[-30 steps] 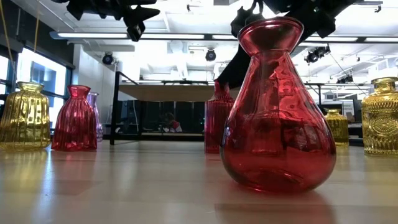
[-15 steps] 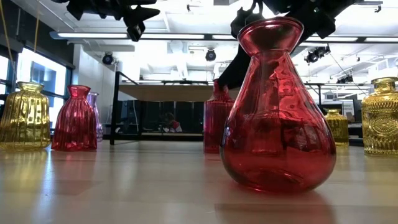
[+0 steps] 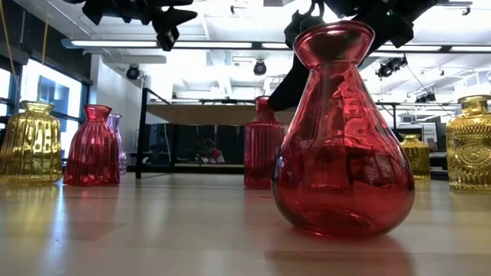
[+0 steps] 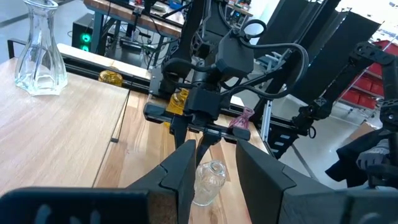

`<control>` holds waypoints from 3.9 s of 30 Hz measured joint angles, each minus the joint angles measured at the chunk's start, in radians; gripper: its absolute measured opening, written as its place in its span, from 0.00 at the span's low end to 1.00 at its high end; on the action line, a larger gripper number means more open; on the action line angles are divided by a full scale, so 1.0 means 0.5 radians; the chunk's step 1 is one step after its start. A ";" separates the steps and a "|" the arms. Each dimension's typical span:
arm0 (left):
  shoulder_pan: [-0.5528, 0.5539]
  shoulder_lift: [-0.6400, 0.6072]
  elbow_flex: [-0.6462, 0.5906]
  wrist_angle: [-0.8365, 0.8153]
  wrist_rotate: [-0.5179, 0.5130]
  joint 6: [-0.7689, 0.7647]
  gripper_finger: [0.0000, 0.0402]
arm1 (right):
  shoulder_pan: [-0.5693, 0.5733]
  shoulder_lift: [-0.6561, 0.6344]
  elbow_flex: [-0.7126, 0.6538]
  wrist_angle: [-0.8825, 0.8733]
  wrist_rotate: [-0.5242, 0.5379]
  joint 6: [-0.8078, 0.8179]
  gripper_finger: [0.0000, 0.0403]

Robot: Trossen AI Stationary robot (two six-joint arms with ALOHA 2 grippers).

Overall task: Sort vases onto shelf
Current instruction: Put the top right red vase on the shelf

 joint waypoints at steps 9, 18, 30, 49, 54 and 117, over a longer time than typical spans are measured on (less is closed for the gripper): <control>0.000 0.000 0.000 -0.001 0.000 0.000 0.27 | 0.000 0.000 0.000 -0.002 -0.009 -0.039 0.21; 0.000 0.000 0.000 0.000 0.000 0.000 0.27 | 0.000 0.000 0.000 -0.075 -0.019 -0.036 0.32; -0.001 0.000 0.000 0.000 0.000 0.000 0.27 | 0.000 -0.001 0.000 -0.030 -0.035 -0.018 0.46; -0.001 -0.001 -0.002 -0.007 0.000 0.000 0.27 | -0.001 0.085 0.000 0.218 -0.021 -0.018 0.47; -0.001 -0.001 -0.002 -0.010 0.000 0.031 0.27 | -0.013 0.086 0.000 0.217 -0.015 -0.017 0.47; 0.002 -0.001 -0.002 -0.009 0.000 0.053 0.27 | -0.189 -0.053 0.681 -0.671 -0.016 0.142 0.23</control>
